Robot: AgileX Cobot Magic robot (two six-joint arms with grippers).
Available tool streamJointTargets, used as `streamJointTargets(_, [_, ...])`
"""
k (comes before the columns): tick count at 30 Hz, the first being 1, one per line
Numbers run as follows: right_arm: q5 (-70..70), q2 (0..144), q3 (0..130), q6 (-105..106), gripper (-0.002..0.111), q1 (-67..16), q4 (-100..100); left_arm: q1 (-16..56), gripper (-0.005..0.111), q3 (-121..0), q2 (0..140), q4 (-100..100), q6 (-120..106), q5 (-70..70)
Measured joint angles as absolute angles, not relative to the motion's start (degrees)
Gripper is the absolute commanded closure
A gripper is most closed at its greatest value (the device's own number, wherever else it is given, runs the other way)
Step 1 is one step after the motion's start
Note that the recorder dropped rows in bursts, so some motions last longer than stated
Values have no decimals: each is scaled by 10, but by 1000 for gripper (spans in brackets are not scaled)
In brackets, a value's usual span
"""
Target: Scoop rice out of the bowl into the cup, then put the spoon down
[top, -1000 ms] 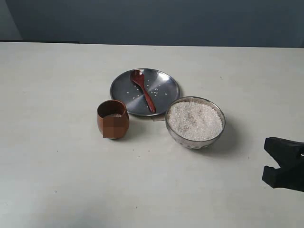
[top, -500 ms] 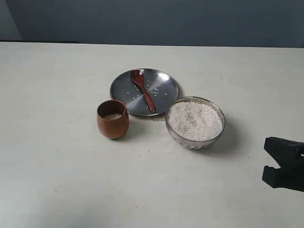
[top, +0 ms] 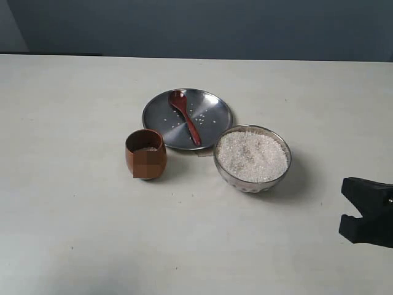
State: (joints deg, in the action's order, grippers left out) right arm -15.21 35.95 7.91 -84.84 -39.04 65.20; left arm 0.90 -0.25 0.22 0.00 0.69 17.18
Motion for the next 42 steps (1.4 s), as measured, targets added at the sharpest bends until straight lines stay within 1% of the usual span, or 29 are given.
streamJointTargets(11, [-155,335,79,-846,108,-380,658,9,106,-3,2,0,7,172])
streamJointTargets(16, [-134,258,76,-845,108,-314,732,9,106,-3,2,0,7,172])
streamJointTargets(19, [-65,204,58,-845,108,-241,782,9,106,-3,2,0,8,172])
streamJointTargets(22, [-38,169,30,-843,108,-185,787,9,106,-3,2,0,8,172])
streamJointTargets(24, [-25,148,23,-854,108,-164,773,9,106,-3,2,0,8,172])
streamJointTargets(26, [-39,126,23,-881,108,-159,714,9,106,-3,2,0,8,172])
streamJointTargets(28, [-89,104,27,-914,108,-156,643,9,106,-3,2,0,8,172])
streamJointTargets(33, [-110,72,29,-947,108,-156,605,9,106,-3,2,0,8,172])
streamJointTargets(37, [-65,65,29,-953,108,-156,598,9,106,-3,2,0,8,172])
streamJointTargets(42, [49,62,29,-954,108,-156,591,9,106,-3,2,0,8,172])
